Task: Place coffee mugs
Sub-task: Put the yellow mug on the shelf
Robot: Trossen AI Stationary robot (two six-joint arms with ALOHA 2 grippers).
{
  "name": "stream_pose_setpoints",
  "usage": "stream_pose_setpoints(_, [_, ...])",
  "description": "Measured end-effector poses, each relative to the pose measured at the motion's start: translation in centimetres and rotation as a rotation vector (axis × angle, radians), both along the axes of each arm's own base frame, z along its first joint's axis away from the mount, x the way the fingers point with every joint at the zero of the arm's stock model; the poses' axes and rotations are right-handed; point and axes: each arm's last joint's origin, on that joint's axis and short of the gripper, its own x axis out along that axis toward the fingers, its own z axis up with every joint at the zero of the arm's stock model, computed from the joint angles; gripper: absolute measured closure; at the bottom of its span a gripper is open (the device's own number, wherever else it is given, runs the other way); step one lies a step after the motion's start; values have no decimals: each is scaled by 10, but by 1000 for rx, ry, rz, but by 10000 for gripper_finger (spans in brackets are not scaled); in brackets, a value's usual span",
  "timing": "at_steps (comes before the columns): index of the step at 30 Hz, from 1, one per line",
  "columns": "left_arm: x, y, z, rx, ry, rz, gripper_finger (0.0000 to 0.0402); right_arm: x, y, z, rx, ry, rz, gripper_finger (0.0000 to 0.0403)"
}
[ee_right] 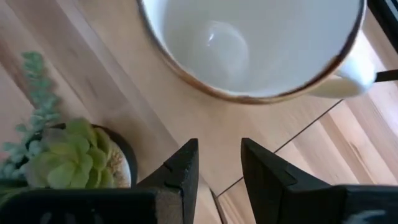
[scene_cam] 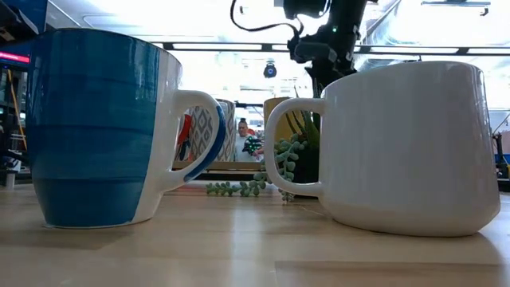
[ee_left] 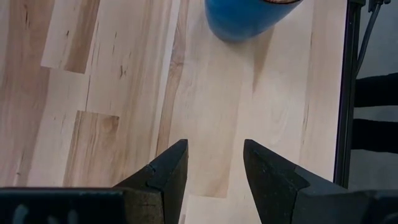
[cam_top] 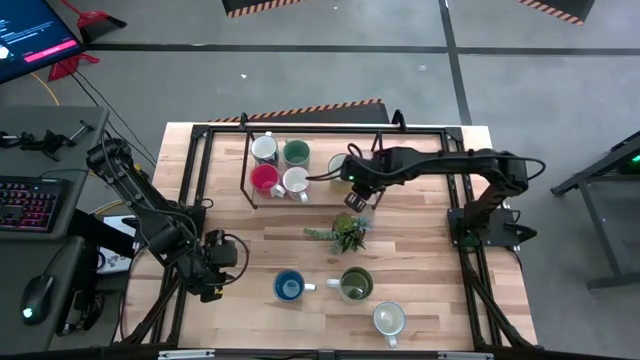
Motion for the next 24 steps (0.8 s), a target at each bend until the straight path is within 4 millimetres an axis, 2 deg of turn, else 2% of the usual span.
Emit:
stream_pose_setpoints(19, [0,0,0,2,0,-2,255,10,-25,-2,-32,-97,-26,304])
stream_pose_setpoints(24, [0,0,0,2,0,-2,255,19,-30,-10,-28,-115,-7,304])
